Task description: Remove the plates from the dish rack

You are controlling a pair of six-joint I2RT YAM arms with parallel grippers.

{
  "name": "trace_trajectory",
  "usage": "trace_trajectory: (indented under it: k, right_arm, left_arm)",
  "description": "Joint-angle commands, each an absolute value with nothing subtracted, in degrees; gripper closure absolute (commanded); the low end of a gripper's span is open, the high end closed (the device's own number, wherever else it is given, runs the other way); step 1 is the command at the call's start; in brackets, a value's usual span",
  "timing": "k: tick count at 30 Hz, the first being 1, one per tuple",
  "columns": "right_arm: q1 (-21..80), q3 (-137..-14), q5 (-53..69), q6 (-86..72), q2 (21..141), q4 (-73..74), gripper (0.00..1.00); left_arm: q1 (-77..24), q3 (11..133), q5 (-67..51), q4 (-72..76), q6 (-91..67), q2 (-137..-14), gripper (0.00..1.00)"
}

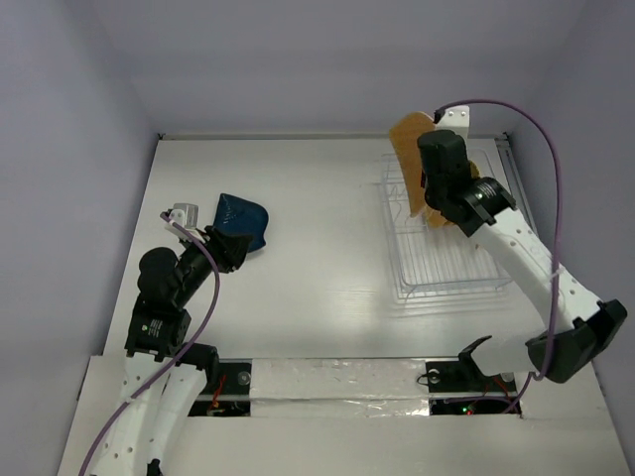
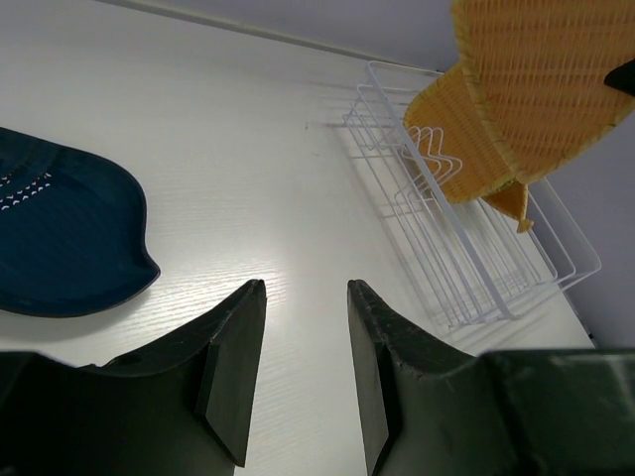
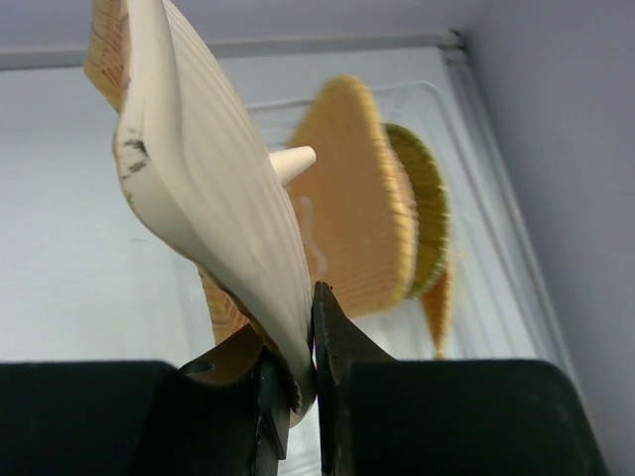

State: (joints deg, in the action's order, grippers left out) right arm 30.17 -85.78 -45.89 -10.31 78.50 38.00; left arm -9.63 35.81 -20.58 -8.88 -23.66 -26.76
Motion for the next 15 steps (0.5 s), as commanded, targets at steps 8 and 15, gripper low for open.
trace_trajectory:
  k: [8,15]
  right_arm:
    - [35.9,-76.3,-5.0,-18.2,79.6,13.7,1.00]
    - [35.9,-69.2,5.3,-27.3,85.2,2.2,1.00]
  left_arm:
    - [-8.8,35.8,-21.0,-6.3,-23.8,-27.1,0.65]
    - [-8.8,35.8,-21.4,-6.2,-23.8,-27.2,0.64]
